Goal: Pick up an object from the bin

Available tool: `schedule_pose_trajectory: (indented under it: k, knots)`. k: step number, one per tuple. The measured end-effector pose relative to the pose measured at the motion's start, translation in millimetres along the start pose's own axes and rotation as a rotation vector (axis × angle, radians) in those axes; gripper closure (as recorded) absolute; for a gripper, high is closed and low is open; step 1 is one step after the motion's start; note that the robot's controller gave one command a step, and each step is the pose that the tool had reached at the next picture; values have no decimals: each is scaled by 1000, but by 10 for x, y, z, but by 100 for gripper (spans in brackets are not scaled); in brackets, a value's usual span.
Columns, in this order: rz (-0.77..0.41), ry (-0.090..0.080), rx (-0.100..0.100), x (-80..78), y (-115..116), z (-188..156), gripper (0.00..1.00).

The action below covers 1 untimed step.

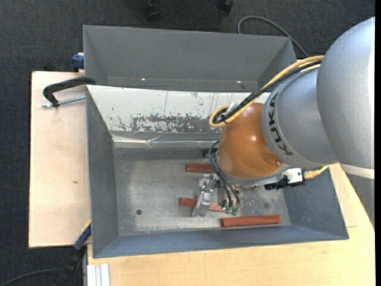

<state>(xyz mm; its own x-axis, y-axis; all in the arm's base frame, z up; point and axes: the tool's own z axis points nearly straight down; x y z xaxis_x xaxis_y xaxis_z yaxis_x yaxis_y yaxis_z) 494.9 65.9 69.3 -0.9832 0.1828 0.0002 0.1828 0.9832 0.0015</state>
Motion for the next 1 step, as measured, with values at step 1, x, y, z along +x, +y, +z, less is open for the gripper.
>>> schedule_pose_trajectory:
  k: [1]
  knots:
    - [-1,-7,-2,-15,11,-334,100]
